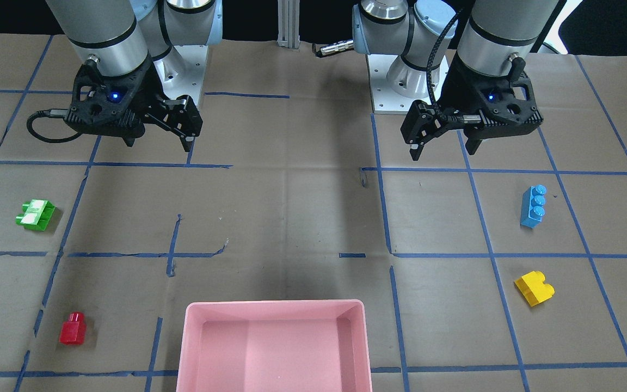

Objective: Put all blocks into box

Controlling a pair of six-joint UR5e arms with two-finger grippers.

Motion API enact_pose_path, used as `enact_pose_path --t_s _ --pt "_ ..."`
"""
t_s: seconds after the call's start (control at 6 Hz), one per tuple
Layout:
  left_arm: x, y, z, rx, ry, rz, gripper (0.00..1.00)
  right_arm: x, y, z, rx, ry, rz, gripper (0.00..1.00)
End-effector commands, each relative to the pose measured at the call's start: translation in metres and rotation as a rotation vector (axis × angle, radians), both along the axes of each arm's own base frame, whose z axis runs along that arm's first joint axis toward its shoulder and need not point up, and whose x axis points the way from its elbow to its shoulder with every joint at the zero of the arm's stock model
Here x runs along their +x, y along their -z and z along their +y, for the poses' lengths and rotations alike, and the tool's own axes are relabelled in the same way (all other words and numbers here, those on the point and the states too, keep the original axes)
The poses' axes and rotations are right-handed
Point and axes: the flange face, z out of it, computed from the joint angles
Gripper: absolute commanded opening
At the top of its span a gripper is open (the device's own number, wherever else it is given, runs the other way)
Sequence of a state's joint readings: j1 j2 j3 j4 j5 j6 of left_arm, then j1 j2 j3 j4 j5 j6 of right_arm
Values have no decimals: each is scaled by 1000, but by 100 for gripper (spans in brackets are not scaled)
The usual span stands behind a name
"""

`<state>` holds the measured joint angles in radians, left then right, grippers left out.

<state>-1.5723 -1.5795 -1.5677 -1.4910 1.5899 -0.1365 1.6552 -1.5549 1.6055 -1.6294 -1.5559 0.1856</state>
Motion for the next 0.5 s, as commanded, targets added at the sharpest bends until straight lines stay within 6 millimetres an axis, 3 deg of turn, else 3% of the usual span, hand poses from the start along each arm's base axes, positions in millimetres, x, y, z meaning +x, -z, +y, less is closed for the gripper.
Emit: enact_pose_path --t_s 0.0,0.33 --pt "1 -1 1 -3 0 -2 100 1 2 0 5 -3 2 100" --pt "5 4 2 8 -5 -4 100 1 6 -1 15 -5 2 100"
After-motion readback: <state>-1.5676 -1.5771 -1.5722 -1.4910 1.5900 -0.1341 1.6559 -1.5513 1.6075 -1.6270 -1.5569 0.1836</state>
